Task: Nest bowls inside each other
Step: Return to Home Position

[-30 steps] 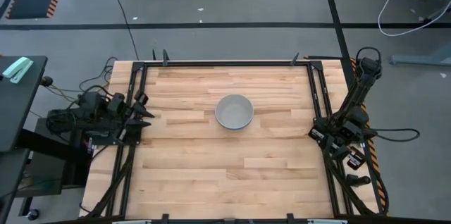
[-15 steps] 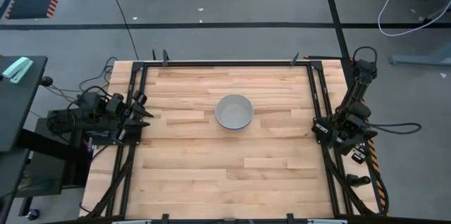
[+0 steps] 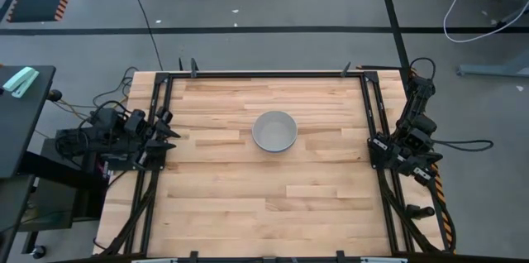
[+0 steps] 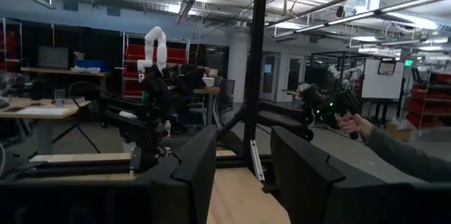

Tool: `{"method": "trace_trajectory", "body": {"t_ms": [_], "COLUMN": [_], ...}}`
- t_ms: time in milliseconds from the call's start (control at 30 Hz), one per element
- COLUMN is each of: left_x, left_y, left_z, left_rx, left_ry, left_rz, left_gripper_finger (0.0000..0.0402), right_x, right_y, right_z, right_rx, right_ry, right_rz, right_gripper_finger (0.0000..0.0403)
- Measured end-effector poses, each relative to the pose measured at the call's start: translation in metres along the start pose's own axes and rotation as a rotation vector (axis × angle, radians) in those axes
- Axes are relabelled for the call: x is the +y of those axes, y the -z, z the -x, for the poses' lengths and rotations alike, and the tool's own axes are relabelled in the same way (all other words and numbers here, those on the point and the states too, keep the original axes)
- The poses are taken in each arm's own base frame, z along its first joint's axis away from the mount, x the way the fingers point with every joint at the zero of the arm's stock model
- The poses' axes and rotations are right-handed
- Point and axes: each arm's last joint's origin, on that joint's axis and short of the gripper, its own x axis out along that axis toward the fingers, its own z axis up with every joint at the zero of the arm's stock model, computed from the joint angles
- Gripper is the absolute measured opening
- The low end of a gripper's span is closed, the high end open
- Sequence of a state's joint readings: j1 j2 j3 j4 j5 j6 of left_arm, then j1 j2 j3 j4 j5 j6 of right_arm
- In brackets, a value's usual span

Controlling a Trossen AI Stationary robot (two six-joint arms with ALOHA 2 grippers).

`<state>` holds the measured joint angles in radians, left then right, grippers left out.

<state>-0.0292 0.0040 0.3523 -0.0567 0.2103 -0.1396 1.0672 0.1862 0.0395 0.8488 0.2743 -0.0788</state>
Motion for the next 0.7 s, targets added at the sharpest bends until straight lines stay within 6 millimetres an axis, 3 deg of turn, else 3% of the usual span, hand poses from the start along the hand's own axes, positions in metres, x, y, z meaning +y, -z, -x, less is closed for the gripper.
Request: {"method": "trace_trajectory", "body": {"t_ms": [700], "left_x": [0.000], "left_y": [0.001], "left_z": [0.000], "left_rx": [0.009], "left_ry": [-0.001], "left_rz": [0.032], "left_gripper_finger": [0.0142], "right_x": [-0.004], "right_y": [-0.012], "right_z": [0.012], "right_rx": [-0.053], "right_ry": [0.006], "right_rz": [0.023], "right_gripper_finger": [0.0083]}}
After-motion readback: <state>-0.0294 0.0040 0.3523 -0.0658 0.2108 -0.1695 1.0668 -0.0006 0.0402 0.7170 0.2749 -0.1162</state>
